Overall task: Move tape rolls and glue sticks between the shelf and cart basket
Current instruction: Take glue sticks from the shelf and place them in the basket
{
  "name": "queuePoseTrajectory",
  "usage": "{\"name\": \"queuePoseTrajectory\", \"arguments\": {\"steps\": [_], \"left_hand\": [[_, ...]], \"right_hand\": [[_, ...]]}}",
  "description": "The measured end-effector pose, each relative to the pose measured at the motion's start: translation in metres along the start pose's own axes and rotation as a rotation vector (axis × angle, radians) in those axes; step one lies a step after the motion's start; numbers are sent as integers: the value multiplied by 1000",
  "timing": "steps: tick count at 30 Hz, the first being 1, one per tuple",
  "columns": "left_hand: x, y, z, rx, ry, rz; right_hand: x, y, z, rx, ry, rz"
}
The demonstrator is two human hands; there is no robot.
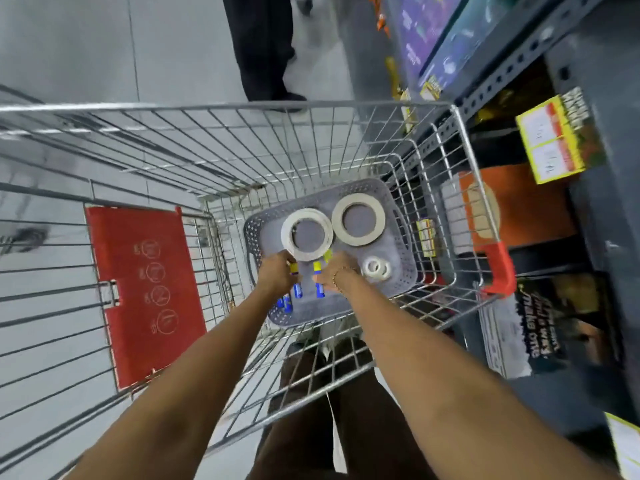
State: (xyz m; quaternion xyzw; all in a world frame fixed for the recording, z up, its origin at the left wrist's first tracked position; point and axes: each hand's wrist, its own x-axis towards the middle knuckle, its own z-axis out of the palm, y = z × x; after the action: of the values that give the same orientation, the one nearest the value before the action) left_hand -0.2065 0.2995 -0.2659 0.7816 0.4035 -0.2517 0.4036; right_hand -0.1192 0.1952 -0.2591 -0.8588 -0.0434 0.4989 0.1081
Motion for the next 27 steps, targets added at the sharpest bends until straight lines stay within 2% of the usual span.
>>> {"name": "queuePoseTrajectory", "arguments": {"steps": [4,7,10,15,17,19,21,23,25,27], "left_hand": [[19,-29,19,110,-32,-6],[22,-42,30,169,-24,5],[24,-48,38,162,9,-4],[26,-43,38,228,53,-33],[27,-31,35,238,75,18],[30,-14,33,224,81,110],[33,7,36,198,35,211],[35,30,45,190,-41,326],[35,49,58,222,-93,420],[34,62,73,288,-125,471]], "right_hand": [[22,-5,30,-52,77,7],[34,-10,46,-119,48,26],[44,-13,61,-398,-35,-71],[43,-12,57,-443,-81,-89],[44,-8,35,-497,-43,-118],[46,-1,5,-536,65,-112],[46,11,-26,-562,212,-94],[48,28,-48,-567,279,-53],[48,40,-58,-557,218,44],[46,46,-57,-562,78,102]]}}
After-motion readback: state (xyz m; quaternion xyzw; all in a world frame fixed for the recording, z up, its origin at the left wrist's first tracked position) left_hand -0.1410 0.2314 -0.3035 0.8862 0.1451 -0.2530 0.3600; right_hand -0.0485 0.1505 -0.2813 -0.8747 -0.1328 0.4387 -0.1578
